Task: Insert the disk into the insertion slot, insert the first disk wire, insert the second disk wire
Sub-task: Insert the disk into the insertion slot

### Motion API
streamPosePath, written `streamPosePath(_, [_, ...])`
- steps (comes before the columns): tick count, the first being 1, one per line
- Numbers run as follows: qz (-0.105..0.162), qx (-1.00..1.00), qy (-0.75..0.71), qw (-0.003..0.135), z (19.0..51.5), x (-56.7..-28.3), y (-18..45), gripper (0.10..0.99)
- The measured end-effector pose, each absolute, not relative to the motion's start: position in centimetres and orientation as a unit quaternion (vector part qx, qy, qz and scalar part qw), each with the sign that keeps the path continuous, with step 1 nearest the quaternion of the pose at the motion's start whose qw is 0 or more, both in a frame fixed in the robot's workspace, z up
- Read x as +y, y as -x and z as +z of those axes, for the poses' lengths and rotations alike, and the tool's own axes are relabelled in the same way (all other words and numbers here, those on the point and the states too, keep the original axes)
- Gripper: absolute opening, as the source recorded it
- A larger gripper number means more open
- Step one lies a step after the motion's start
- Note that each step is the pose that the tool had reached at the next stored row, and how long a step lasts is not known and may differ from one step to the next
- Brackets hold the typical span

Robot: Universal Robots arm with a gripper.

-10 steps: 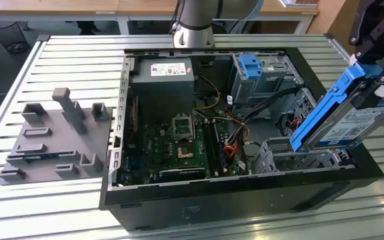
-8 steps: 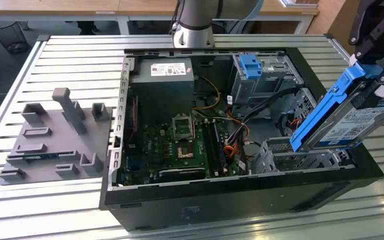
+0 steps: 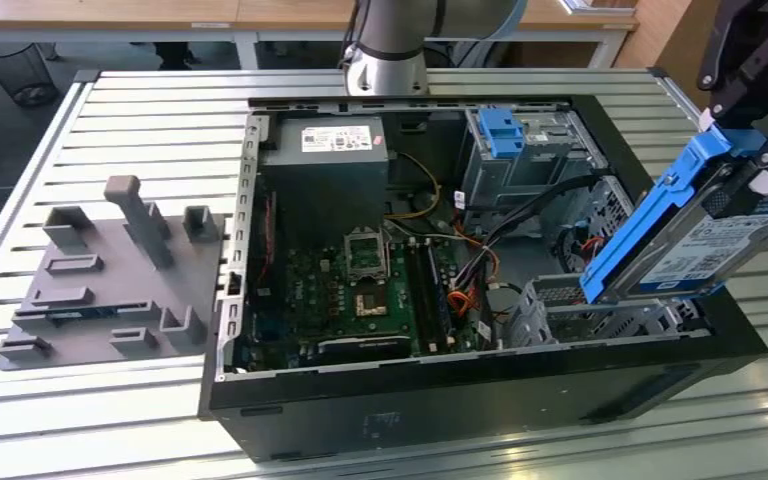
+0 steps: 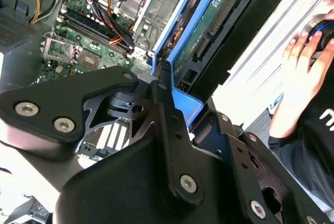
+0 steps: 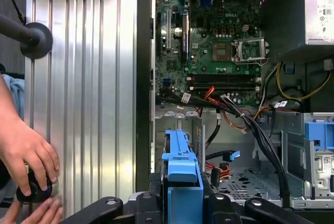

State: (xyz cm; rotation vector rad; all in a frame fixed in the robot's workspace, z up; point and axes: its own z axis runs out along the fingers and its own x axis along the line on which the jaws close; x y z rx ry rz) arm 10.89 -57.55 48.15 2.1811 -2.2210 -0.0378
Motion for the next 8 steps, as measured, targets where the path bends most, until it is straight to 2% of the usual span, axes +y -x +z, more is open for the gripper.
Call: streamPosePath(8, [-0.006, -0.713, -0.701, 0.007, 47.88, -57.54, -10.47, 0.365])
